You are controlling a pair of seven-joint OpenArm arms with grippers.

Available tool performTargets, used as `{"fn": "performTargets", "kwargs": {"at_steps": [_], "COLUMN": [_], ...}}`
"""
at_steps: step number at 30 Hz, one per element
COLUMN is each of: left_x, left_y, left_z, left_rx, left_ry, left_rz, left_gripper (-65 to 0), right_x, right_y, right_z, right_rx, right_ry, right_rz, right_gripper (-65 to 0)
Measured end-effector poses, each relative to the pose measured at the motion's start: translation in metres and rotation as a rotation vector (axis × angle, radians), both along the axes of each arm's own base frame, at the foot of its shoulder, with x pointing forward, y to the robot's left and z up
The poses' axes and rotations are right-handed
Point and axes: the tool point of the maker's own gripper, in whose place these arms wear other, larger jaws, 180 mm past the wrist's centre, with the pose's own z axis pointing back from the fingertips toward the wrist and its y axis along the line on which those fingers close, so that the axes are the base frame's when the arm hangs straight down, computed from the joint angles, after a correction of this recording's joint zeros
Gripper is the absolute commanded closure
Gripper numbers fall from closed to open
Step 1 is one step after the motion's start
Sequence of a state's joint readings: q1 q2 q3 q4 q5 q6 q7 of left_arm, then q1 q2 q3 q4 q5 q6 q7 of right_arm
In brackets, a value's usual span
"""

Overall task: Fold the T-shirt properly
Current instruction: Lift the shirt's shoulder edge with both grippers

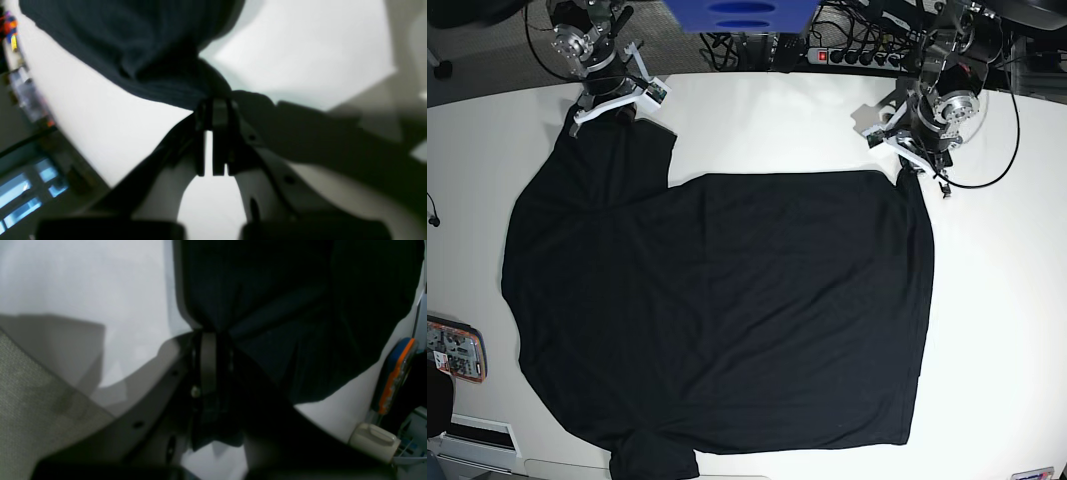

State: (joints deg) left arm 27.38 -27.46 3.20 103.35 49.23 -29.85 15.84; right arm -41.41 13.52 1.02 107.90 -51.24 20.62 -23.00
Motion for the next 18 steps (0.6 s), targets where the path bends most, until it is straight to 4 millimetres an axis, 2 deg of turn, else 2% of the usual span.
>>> {"fn": "performTargets", "kwargs": {"at_steps": [4, 8, 16, 18], "left_x": [0.008, 0.023, 0.027, 0.03], "left_y": [0.006, 0.022, 0.044, 0.048], "left_z": [0.013, 0.029, 0.038, 0.04], "left_rx": [-0.008, 0.017, 0.042, 0.047], "left_ry": [-0.058, -0.122, -0.147, -0.155], "left_rz": [0.033, 0.066, 0.122, 0.132], "left_gripper": [0.0, 0.0, 0.0, 0.0], "right_x": [0.002, 0.004, 0.007, 0.013], "right_y": [-0.006, -0.024, -0.051, -0.053], "right_z": [0.001, 0.003, 0.009, 0.011], "right_rx": [0.003, -0.034, -0.09, -0.098], "right_ry": [-0.005, -0.005, -0.009, -0.021], "right_rz": [-0.012, -0.044, -0.093, -0.096], "right_gripper": [0.0, 0.0, 0.0, 0.0]}}
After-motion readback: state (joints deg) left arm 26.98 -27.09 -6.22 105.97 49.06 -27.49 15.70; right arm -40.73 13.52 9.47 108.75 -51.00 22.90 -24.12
